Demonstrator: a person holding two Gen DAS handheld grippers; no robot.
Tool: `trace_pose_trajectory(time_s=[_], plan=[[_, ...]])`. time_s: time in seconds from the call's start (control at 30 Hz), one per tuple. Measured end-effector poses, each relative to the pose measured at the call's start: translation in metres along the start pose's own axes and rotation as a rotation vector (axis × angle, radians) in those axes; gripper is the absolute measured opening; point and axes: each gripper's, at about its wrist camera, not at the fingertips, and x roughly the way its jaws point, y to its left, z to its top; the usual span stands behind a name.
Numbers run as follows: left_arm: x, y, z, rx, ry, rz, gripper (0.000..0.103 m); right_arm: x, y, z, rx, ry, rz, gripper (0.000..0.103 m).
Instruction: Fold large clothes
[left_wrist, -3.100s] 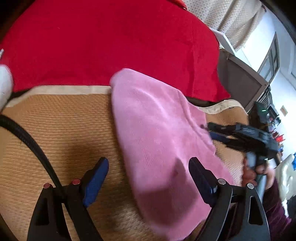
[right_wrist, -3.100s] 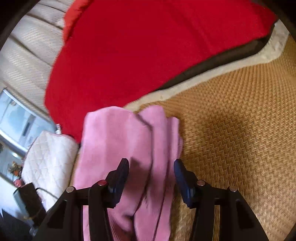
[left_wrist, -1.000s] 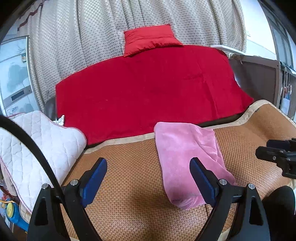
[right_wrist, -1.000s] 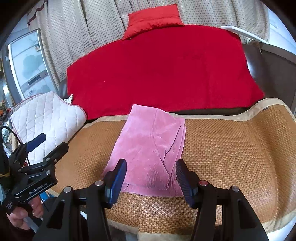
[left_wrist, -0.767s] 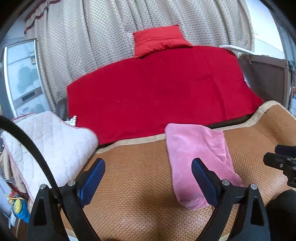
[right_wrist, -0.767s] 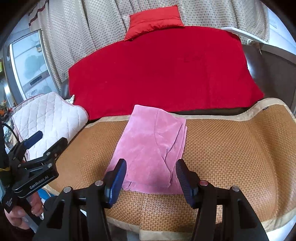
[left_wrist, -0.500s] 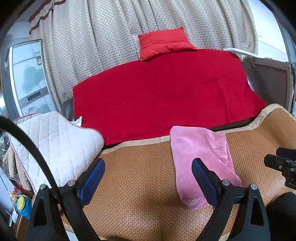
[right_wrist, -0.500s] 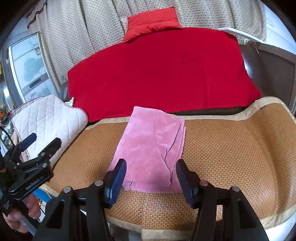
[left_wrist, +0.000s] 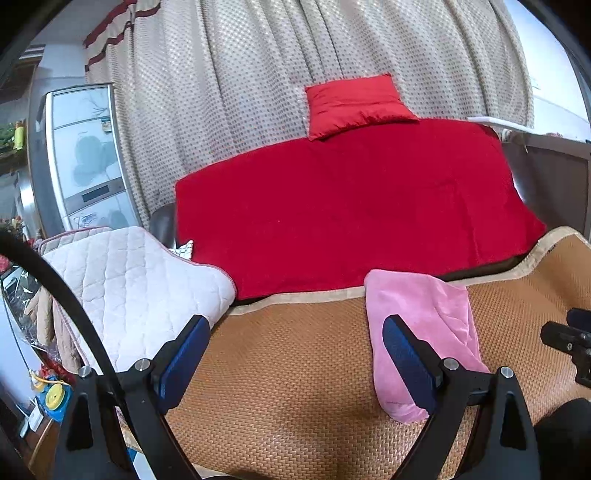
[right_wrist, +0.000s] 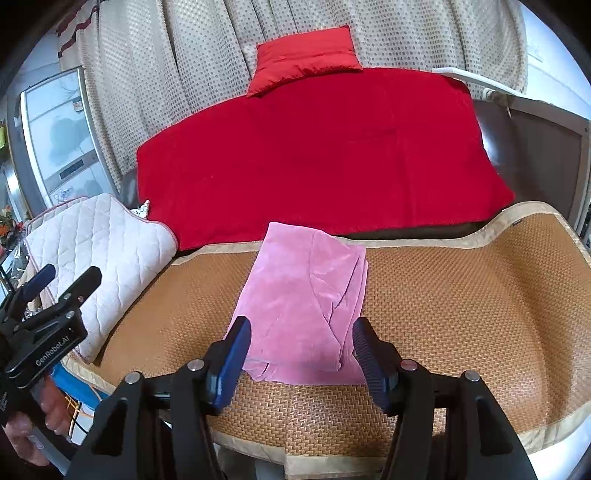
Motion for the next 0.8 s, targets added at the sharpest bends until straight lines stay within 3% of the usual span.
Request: trace_pose_trajectory(time_s=[0.8], plan=[[-0.017, 0.008, 0.006, -0.018, -0.033, 0.009, 0.095, -0.014, 0.008, 0.001, -0.035, -0.057, -0.057, 0.068]])
